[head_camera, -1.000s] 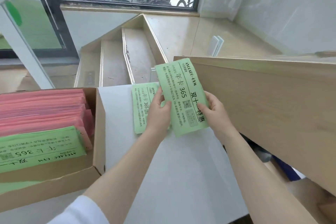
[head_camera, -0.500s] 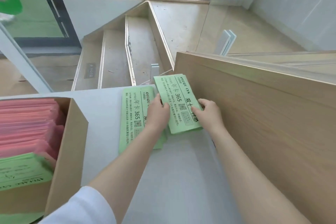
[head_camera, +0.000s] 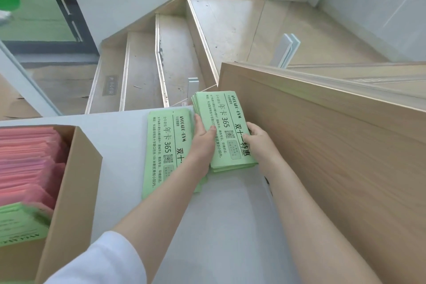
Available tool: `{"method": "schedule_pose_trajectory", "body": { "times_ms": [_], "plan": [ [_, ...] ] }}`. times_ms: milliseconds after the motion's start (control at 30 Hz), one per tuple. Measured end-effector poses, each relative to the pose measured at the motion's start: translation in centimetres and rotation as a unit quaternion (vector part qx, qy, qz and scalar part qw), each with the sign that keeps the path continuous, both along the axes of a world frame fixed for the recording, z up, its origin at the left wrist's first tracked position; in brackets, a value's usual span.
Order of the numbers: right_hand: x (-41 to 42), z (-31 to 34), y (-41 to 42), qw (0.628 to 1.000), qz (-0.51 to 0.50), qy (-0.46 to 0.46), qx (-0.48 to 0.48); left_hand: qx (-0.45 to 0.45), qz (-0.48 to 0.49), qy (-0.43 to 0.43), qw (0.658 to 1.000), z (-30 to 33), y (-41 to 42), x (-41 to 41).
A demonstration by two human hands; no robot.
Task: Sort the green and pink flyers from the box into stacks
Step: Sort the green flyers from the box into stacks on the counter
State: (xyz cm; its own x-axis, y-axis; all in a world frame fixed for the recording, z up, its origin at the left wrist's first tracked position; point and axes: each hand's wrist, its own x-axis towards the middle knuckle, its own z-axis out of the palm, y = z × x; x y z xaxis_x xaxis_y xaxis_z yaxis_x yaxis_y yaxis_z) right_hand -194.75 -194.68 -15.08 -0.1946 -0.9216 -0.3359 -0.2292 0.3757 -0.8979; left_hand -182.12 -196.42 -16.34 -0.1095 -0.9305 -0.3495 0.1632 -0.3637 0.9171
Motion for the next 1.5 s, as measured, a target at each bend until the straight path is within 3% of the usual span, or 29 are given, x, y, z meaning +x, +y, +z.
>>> {"method": "schedule_pose_trajectory", "body": {
  "times_ms": [167, 267, 333, 433, 567, 733, 933, 1133, 1333, 1400, 1500],
  "plan": [
    [-0.3, 0.6, 0.3, 0.999, 0.04, 0.027, -0.002, 0.001, -0.014, 0.003, 1.0, -0.2, 0.1, 0.8],
    [-0.3, 1.5, 1.1, 0.981, 0.023, 0.188, -0.039, -0.041, -0.03, -0.025, 0.998, 0.6, 1.4, 1.7],
    [0.1, 2.5, 2.0, 0.96, 0.013, 0.251, -0.12, -0.072, -0.028, -0.071, 0.995, 1.6, 2.9, 2.6],
    [2.0, 4.0, 3.0, 0.948, 0.047, 0.233, -0.211, -0.131, -0.015, -0.144, 0.981, 3.6, 5.4, 4.7],
    [7.1, 5.4, 3.7, 0.926, 0.153, 0.166, -0.302, -0.182, 0.021, -0.157, 0.971, 7.3, 9.6, 9.0],
    [14.4, 6.5, 5.7, 0.894, 0.262, 0.116, -0.343, -0.224, 0.096, -0.184, 0.952, 10.3, 14.7, 16.1],
    [22.2, 8.0, 8.3, 0.828, 0.406, 0.123, -0.366, -0.229, 0.141, -0.333, 0.904, 11.7, 18.2, 27.0],
    [29.3, 7.8, 11.0, 0.781, 0.509, 0.222, -0.288, -0.269, -0.016, -0.441, 0.856, 10.9, 18.9, 38.4],
    [36.0, 6.8, 12.0, 0.739, 0.567, 0.353, -0.092, -0.359, -0.238, -0.538, 0.725, 8.0, 15.9, 47.3],
    [37.8, 6.8, 12.4, 0.748, 0.561, 0.353, -0.03, -0.368, -0.268, -0.542, 0.706, 7.7, 15.4, 48.9],
    [40.1, 6.6, 12.8, 0.773, 0.552, 0.308, 0.055, -0.375, -0.287, -0.52, 0.712, 7.5, 15.2, 50.9]
  ]
}}
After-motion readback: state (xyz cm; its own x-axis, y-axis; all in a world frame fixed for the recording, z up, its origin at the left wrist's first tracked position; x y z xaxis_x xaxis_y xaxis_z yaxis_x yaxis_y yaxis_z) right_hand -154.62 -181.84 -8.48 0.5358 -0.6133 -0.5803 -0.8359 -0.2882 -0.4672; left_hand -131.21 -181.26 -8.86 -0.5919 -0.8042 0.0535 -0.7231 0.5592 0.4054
